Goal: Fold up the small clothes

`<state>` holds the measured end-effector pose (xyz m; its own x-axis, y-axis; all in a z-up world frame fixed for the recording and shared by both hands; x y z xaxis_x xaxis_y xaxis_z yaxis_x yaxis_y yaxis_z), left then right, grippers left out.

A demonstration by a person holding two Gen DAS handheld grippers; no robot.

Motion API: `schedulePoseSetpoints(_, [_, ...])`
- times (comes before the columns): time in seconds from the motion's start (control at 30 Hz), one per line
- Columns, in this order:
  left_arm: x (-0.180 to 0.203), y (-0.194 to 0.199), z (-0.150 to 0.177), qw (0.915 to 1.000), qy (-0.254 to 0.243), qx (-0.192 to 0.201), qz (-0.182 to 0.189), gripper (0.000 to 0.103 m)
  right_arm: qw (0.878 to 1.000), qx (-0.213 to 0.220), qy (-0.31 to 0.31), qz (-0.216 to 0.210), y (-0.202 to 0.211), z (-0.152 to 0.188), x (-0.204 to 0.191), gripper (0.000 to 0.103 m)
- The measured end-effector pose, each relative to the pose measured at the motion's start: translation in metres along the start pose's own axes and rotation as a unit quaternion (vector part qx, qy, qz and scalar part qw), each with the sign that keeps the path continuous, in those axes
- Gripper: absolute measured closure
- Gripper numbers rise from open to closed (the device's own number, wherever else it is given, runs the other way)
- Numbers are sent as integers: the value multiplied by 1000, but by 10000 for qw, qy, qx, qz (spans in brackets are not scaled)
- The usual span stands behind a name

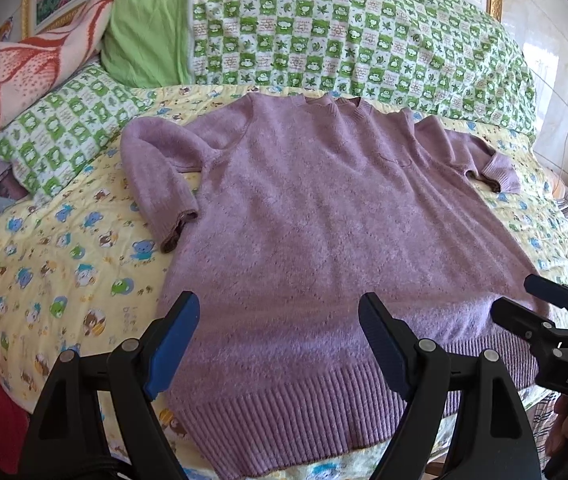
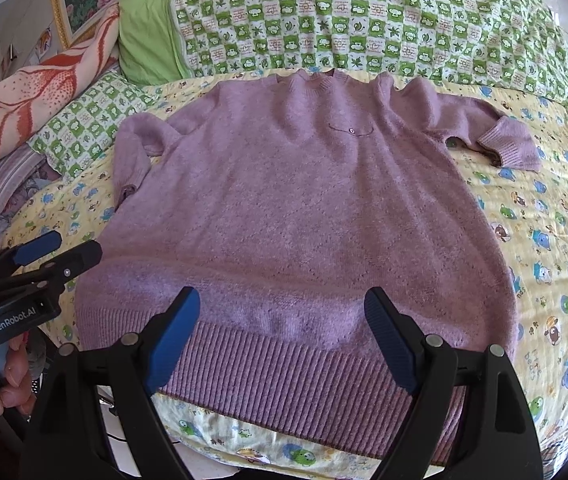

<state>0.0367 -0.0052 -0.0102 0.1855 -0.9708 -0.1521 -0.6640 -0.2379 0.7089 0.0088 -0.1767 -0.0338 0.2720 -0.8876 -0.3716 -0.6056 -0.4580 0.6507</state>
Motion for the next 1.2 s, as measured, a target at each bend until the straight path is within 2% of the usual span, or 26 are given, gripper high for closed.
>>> schedulePoseSetpoints(0.2, [6, -24, -40, 9998, -84, 88, -138, 21, 9995, 113, -134, 244, 10, -27, 39, 18])
schedulePoseSetpoints(0.33, [11, -49, -80, 9996, 9, -6, -265, 20, 9963, 292, -437, 679, 11, -56, 97, 18])
schedulePoseSetpoints(0.5, [20, -93, -126, 9986, 157, -389, -327, 19, 9914, 409, -609, 1087, 3, -96, 168, 18])
schedulePoseSetpoints(0.67, [37, -134, -156, 9978, 239, -506, -351, 19, 9870, 232, -666, 1447, -28, -132, 231, 18])
schedulePoseSetpoints(0.87, [62, -185, -176, 9967, 150, -747, -281, 19, 9845, -238, -437, 1684, -77, -154, 288, 19])
schedulePoseSetpoints(0.97, [74, -205, -179, 9962, -2, -825, -293, 19, 9835, -605, -230, 1687, -102, -154, 311, 29])
schedulePoseSetpoints(1.0, [78, -211, -178, 9956, -67, -884, -296, 19, 9817, -797, -201, 1715, -112, -152, 321, 35])
schedulePoseSetpoints(1.1, [85, -230, -174, 9934, -181, -1095, -298, 19, 9794, -1008, -242, 1730, -118, -147, 339, 62])
schedulePoseSetpoints(1.13, [84, -233, -172, 9931, -195, -1118, -307, 19, 9799, -969, -283, 1720, -113, -148, 340, 80])
schedulePoseSetpoints(1.17, [84, -235, -170, 9928, -181, -1148, -284, 19, 9820, -865, -412, 1630, -104, -152, 341, 92])
schedulePoseSetpoints(1.2, [82, -236, -170, 9927, -160, -1167, -264, 19, 9845, -674, -546, 1522, -92, -158, 338, 93])
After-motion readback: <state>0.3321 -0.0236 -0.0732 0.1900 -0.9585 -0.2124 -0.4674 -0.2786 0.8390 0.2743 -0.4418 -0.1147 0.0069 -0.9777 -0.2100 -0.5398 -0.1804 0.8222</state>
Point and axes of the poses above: each gripper's, at about its wrist camera, not at the fingertips, and y roughly against the way its jaws point, x to its right, z to its underside, the point moved 1 cm from there along -y, roughly the way its jaws point, and after that the axes turned 12 degrees about -z, right-handed, at the moved point
